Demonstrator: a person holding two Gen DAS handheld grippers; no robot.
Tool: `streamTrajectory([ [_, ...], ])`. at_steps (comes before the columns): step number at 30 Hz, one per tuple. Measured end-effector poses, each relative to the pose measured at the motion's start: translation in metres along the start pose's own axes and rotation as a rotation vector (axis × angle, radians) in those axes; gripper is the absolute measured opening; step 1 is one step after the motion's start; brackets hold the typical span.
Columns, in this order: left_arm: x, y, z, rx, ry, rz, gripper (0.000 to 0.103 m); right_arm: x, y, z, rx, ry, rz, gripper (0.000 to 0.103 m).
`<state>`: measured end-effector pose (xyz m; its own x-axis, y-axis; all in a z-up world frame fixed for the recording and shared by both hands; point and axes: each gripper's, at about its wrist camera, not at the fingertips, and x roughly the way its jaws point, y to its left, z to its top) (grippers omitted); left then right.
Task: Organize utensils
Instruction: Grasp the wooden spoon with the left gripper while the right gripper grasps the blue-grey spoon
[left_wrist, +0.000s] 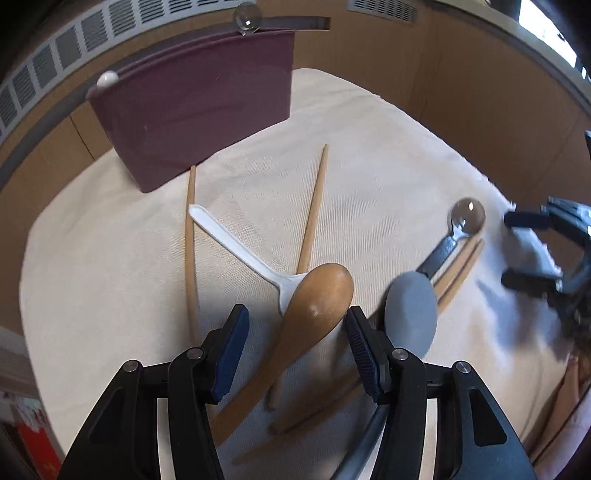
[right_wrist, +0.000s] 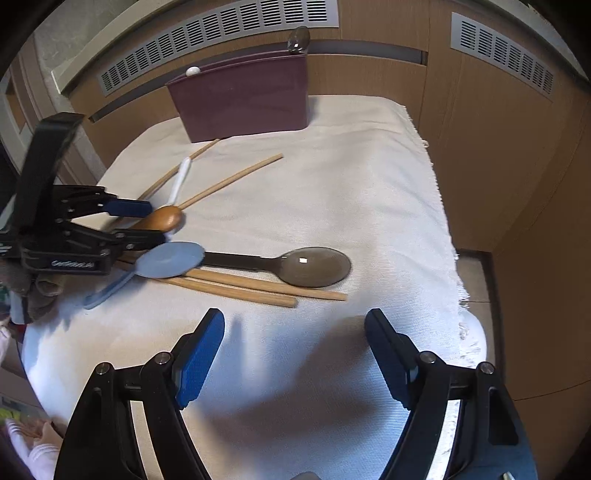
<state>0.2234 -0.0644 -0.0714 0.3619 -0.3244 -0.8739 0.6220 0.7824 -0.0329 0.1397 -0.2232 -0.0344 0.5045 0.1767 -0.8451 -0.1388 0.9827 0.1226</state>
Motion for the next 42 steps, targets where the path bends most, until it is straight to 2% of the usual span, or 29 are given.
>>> streamTrajectory([
  [1, 0.0, 0.002, 0.001, -0.008, -0.009, 0.005, 0.05, 0.0, 0.003, 0.0, -0.003, 0.001, 0.01, 0.076],
  [2, 0.0, 0.002, 0.001, -0.015, -0.018, 0.01, 0.039, -0.001, 0.007, 0.002, -0.008, 0.001, 0.021, 0.076],
  [3, -0.002, 0.003, 0.001, -0.03, -0.03, 0.011, 0.035, -0.001, 0.014, 0.004, -0.016, 0.002, 0.031, 0.076],
  [7, -0.015, 0.019, -0.009, -0.124, -0.076, 0.03, 0.028, 0.002, 0.044, 0.009, -0.057, 0.016, 0.095, 0.076],
  [10, -0.037, 0.04, -0.03, -0.247, -0.136, 0.093, 0.024, 0.013, 0.068, 0.012, -0.083, 0.061, 0.169, 0.076],
  [12, -0.05, 0.05, -0.043, -0.321, -0.173, 0.157, 0.024, 0.023, 0.081, 0.018, -0.09, 0.099, 0.206, 0.075],
  [15, -0.067, 0.061, -0.063, -0.395, -0.22, 0.192, 0.024, 0.037, 0.095, 0.026, -0.073, 0.143, 0.218, 0.071],
  [20, -0.081, 0.078, -0.087, -0.467, -0.254, 0.191, 0.025, 0.054, 0.109, 0.047, -0.026, 0.164, 0.103, 0.071],
  [24, -0.078, 0.083, -0.089, -0.503, -0.271, 0.169, 0.028, 0.071, 0.114, 0.064, -0.008, 0.157, 0.006, 0.073],
  [28, -0.076, 0.085, -0.094, -0.506, -0.266, 0.147, 0.048, 0.076, 0.125, 0.064, -0.057, 0.143, -0.007, 0.07],
  [31, -0.074, 0.081, -0.094, -0.476, -0.259, 0.121, 0.05, 0.074, 0.128, 0.056, -0.119, 0.124, 0.001, 0.053],
  [33, -0.071, 0.077, -0.091, -0.456, -0.248, 0.108, 0.05, 0.07, 0.124, 0.053, -0.176, 0.118, -0.007, 0.031],
  [35, -0.068, 0.073, -0.087, -0.429, -0.236, 0.094, 0.05, 0.063, 0.11, 0.05, -0.183, 0.132, 0.01, 0.019],
  [36, -0.067, 0.071, -0.084, -0.413, -0.231, 0.09, 0.05, 0.061, 0.102, 0.049, -0.182, 0.137, 0.007, 0.015],
  [40, -0.058, 0.064, -0.072, -0.355, -0.2, 0.054, 0.05, 0.05, 0.062, 0.043, -0.15, 0.118, -0.061, 0.015],
  [42, -0.052, 0.061, -0.062, -0.324, -0.181, 0.058, 0.05, 0.048, 0.044, 0.039, -0.103, 0.112, -0.059, 0.015],
])
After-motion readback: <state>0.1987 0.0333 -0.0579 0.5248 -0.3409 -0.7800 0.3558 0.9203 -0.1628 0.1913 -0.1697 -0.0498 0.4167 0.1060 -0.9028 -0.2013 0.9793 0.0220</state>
